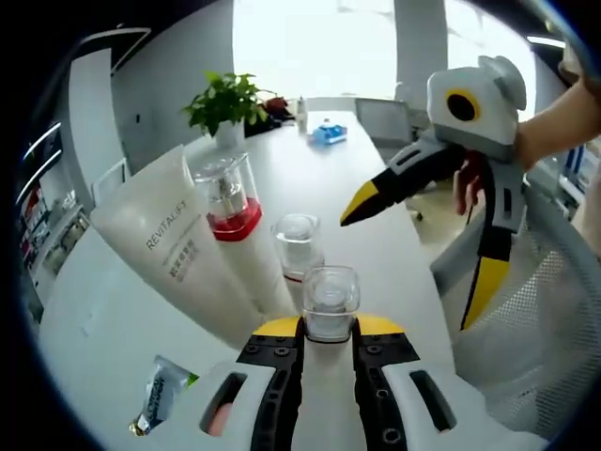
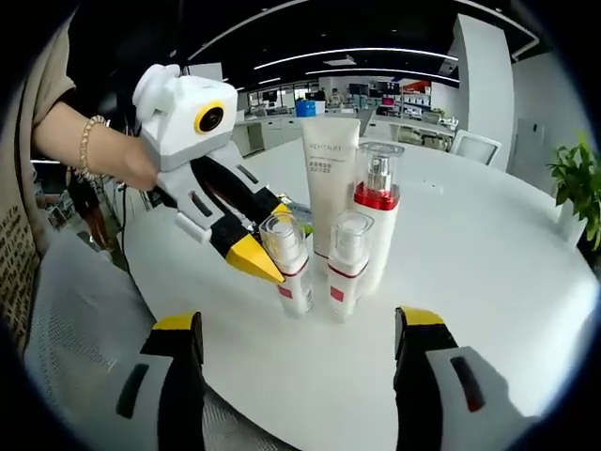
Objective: Arrange the skincare products in the storage area until every visible bottle or jar stands upright without overlapping.
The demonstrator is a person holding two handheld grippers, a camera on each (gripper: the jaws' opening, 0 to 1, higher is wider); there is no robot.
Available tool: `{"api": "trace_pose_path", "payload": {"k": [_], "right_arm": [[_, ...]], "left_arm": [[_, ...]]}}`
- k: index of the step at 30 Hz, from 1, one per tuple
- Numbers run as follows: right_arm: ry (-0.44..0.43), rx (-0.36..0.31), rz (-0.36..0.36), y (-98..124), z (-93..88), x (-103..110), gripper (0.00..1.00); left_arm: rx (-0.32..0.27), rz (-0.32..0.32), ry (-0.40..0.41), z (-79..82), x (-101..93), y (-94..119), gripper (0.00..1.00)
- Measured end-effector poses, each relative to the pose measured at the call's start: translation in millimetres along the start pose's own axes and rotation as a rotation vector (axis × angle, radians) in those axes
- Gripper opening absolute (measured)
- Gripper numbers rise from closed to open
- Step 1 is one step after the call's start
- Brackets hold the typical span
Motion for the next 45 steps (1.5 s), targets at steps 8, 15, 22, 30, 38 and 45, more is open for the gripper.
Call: {"api": "trace_pose_path", "payload": {"k": [8, 15, 22, 30, 38, 45], "right_arm": [[-0.027, -0.009, -0.024, 1.2, -0.7, -3.8, 0.84], [-0.026, -0.005, -0.023, 0.6, -1.2, -3.8, 0.84], [-0.033, -0.003, -0.026, 0.5, -2.0, -4.5, 0.84], [-0.035, -0.001, -0.026, 0.4, -2.1, -4.1, 0.84], [-0.039, 0.000, -0.026, 0.1, -2.6, -4.5, 0.84], [-0.042, 0.000, -0.027, 0.1, -2.4, -4.6, 0.85]], "left_arm": [[-0.012, -0.004, 0.001, 2.7, 10.3, -4.5, 0.16], [-0.029, -0.004, 0.004, 7.3, 15.9, -9.4, 0.17], [-0.033, -0.015, -0.002, 10.0, 18.2, -12.8, 0.17], [-0.032, -0.016, -0.001, 10.0, 17.9, -13.4, 0.17], [-0.032, -0.022, 0.007, 9.7, 17.2, -12.4, 0.20], [-0.022, -0.023, 0.013, 8.7, 16.2, -9.5, 0.27]]}}
Point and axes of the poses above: the point that each gripper's makers call its tool centre point, and the gripper's own axes: y roughly backward along the fingers, x roughly to its left, z roughly out of its top, the point moved 8 cm from there along y, roughly backward along the fingers
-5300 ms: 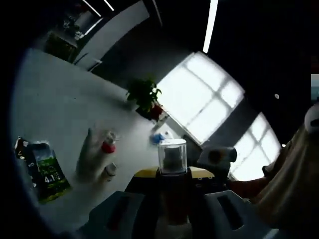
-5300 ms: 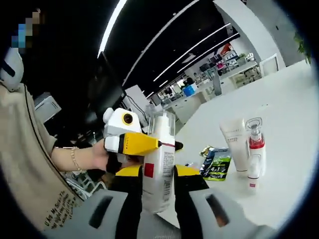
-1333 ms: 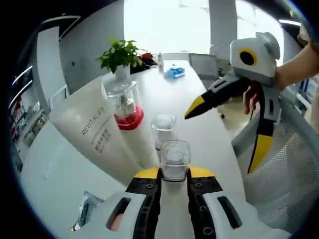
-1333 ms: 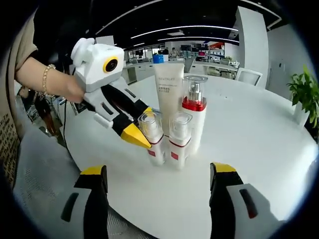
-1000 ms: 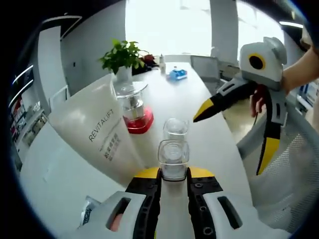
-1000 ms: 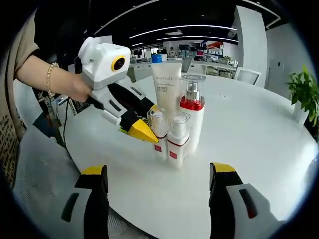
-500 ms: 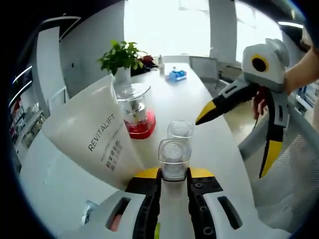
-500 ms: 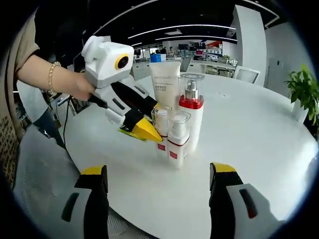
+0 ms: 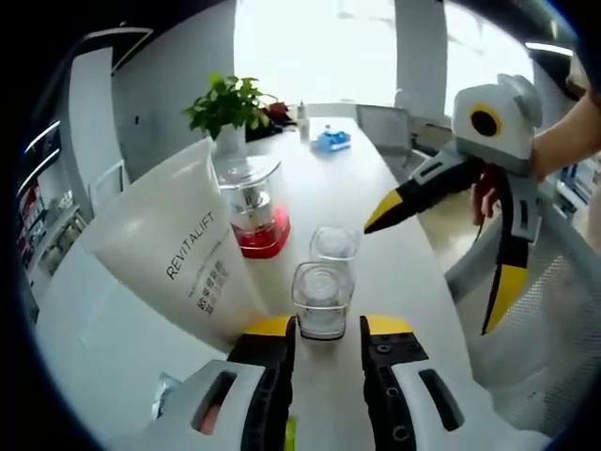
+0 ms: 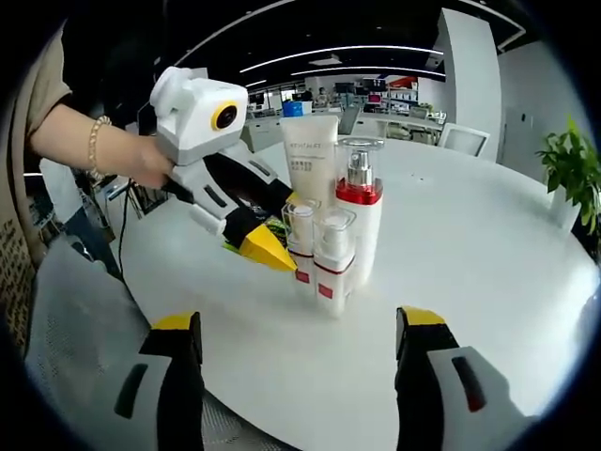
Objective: Arrange the skincare products in the storage area until every visible bottle or jar stands upright without overlapping.
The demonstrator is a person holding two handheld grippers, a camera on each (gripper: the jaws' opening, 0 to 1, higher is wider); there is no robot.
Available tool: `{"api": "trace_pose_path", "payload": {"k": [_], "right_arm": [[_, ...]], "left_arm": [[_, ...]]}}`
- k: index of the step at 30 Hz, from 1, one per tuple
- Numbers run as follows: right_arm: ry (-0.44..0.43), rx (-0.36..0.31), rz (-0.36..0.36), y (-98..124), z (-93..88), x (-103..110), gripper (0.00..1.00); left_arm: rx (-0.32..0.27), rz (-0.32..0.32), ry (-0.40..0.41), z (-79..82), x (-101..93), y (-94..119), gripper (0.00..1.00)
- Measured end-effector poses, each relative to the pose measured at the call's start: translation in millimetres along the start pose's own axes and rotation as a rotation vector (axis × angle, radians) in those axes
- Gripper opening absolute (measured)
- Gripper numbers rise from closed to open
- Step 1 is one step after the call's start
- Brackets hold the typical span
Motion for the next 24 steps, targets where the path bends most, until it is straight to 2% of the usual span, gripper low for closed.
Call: {"api": "trace_pose_path", "payload": {"k": [16, 19, 24], "right_arm": [[0.025, 0.017, 0.012, -1.4, -0.8, 2.7, 0.85], [0.020, 0.015, 0.013, -1.2, -0.9, 2.4, 0.85], [-0.009, -0.009, 0.002, 1.2, 0.4, -1.0, 0.85]], "left_arm": [[0.048, -0.005, 0.039, -7.5, -11.3, 23.6, 0.50], [0.049, 0.004, 0.070, -9.2, -13.3, 29.9, 0.57], [0.055, 0.020, 0.133, -12.0, -18.5, 40.7, 0.75]]}}
Point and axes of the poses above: the point that each gripper's makers call its tool centre point, and the gripper's own axes: y roughly backward along the fingers, x roughly to its left, z roughly out of its top, the point moved 8 cm from there along y, roughly backward along the fingers
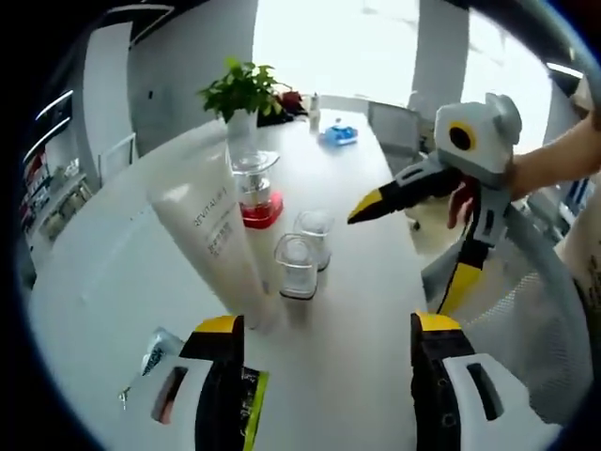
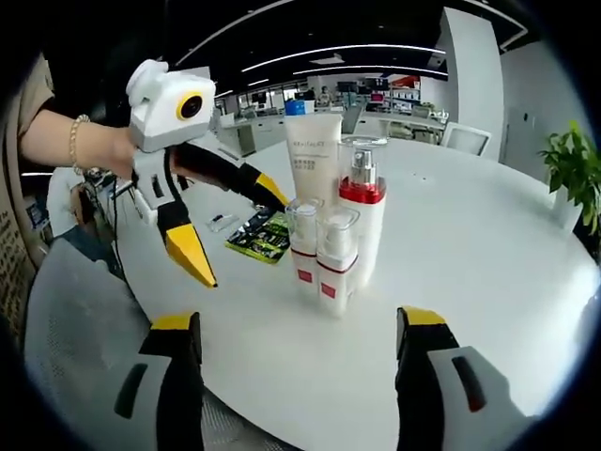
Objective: Arrange the skincare products in the storage area until every visible bottle or jar stands upright without overlapping.
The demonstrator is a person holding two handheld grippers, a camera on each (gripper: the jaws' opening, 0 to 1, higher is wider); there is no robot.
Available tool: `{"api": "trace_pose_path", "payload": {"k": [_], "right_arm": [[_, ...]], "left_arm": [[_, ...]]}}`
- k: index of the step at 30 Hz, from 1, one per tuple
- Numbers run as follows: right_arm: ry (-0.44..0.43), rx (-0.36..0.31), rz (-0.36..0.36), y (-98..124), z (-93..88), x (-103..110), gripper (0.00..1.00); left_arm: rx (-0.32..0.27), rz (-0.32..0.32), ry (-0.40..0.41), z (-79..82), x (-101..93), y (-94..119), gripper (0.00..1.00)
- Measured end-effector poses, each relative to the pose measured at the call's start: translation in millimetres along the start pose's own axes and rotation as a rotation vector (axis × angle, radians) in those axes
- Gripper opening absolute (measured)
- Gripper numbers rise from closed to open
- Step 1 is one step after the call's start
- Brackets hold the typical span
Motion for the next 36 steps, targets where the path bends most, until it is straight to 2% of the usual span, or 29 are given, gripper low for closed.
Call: {"api": "trace_pose_path", "payload": {"k": [3, 7, 12, 13, 18, 31, 36], "right_arm": [[-0.021, -0.009, -0.011, 0.9, 0.0, -2.7, 0.84], [-0.047, -0.020, -0.022, 2.3, 0.1, -5.2, 0.83], [-0.082, -0.036, -0.023, 3.6, 0.5, -6.9, 0.85], [-0.082, -0.036, -0.023, 3.5, 0.5, -6.9, 0.85], [-0.073, -0.029, -0.013, 2.1, 0.5, -4.5, 0.84], [-0.034, 0.002, 0.020, -0.6, -1.8, 1.8, 0.84], [-0.030, 0.011, 0.003, -0.9, -3.7, -0.2, 0.90]], "left_arm": [[0.024, 0.021, 0.029, -8.5, -1.0, 6.6, 0.79], [0.044, 0.063, 0.133, -18.7, 0.3, 15.4, 0.85], [0.017, 0.116, 0.209, -26.7, -0.4, 28.9, 0.92], [0.009, 0.147, 0.232, -29.0, 1.0, 32.9, 0.96], [-0.022, 0.212, 0.297, -38.7, 2.9, 49.4, 0.97], [-0.065, 0.342, 0.430, -75.5, -14.5, 93.2, 0.97], [-0.087, 0.387, 0.480, -87.2, -22.7, 105.3, 0.97]]}}
Point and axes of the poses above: the point that each gripper's makers call its tool centre point, and the gripper's own axes: y roughly backward along the fingers, x roughly to its left, z roughly out of its top, the point moved 8 cm from there along y, roughly backward along the fingers
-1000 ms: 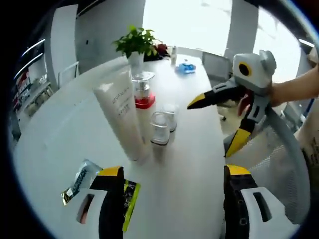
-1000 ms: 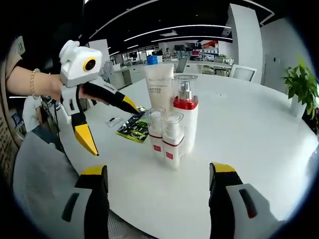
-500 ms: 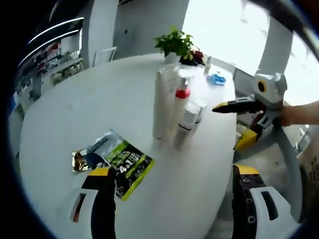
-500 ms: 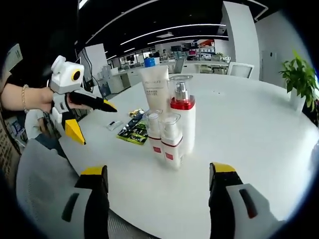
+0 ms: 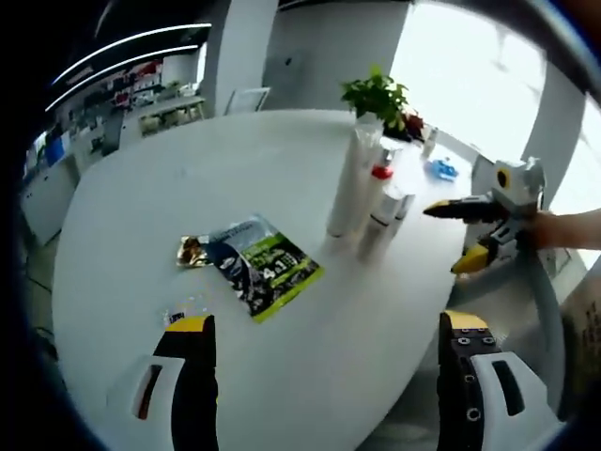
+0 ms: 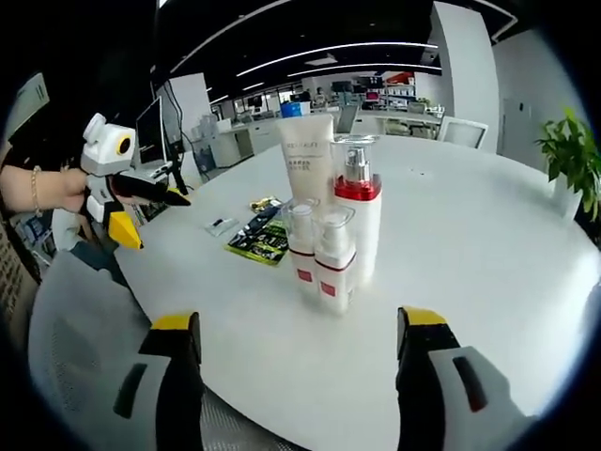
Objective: Arrange the skincare products in the storage area until every visible bottle or jar stands upright without overlapping.
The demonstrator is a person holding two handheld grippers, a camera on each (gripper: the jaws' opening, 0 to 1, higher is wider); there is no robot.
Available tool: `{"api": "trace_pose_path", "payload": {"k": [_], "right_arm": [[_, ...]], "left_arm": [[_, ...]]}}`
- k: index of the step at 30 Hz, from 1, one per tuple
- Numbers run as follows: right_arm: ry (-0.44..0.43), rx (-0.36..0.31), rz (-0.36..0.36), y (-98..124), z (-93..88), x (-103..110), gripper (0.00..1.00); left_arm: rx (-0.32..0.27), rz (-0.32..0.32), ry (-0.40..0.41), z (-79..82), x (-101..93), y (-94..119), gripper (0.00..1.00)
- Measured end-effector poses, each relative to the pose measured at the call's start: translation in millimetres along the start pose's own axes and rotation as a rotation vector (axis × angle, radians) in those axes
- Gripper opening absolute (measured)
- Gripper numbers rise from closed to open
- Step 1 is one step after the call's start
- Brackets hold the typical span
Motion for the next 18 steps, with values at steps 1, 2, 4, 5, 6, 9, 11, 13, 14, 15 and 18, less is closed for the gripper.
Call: {"api": "trace_pose_path", "payload": {"k": [1, 2, 4, 5, 6, 9, 11, 13, 14, 15, 18], "right_arm": [[-0.002, 0.005, -0.007, -0.7, -1.3, -1.5, 0.91], [-0.004, 0.006, -0.009, -1.0, -1.6, -2.2, 0.92], [-0.008, 0.007, -0.021, -1.8, -2.8, -5.3, 0.93], [-0.013, 0.008, -0.026, -2.3, -3.4, -7.0, 0.94], [-0.017, 0.009, -0.028, -2.2, -3.7, -7.4, 0.95], [-0.031, -0.005, -0.039, -0.6, -0.9, -9.2, 0.95], [-0.038, -0.010, -0.056, 1.8, 1.9, -11.3, 0.96], [-0.047, -0.015, -0.069, 5.5, 3.9, -11.1, 0.96], [-0.055, -0.022, -0.079, 8.6, 5.5, -10.9, 0.97], [-0.061, -0.027, -0.085, 10.7, 6.7, -10.5, 0.97], [-0.066, -0.054, -0.093, 19.2, 12.5, -6.0, 0.98]], "left_arm": [[-0.004, 0.008, 0.010, -2.4, 0.4, 2.3, 0.97], [-0.006, 0.015, 0.019, -4.3, 2.7, 4.3, 0.97], [-0.011, 0.036, 0.042, -10.7, 4.6, 10.1, 0.97], [-0.015, 0.047, 0.061, -15.1, 5.5, 14.4, 0.97], [-0.018, 0.056, 0.075, -17.7, 5.9, 17.2, 0.97], [-0.023, 0.075, 0.113, -28.7, 8.7, 26.8, 0.97], [-0.027, 0.091, 0.136, -35.5, 10.0, 33.5, 0.97], [-0.039, 0.101, 0.165, -41.1, 10.8, 39.2, 0.97], [-0.046, 0.107, 0.184, -45.7, 11.2, 43.3, 0.97], [-0.050, 0.109, 0.190, -48.7, 11.2, 45.9, 0.97], [-0.050, 0.122, 0.192, -59.2, 10.3, 53.4, 0.97]]}}
Point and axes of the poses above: the point that each gripper's makers call its tool centre point, and the gripper's own axes: y roughly backward along the fingers, x roughly to its left, z roughly out of its top, the point moved 8 cm from there along y, roughly backward along the fingers
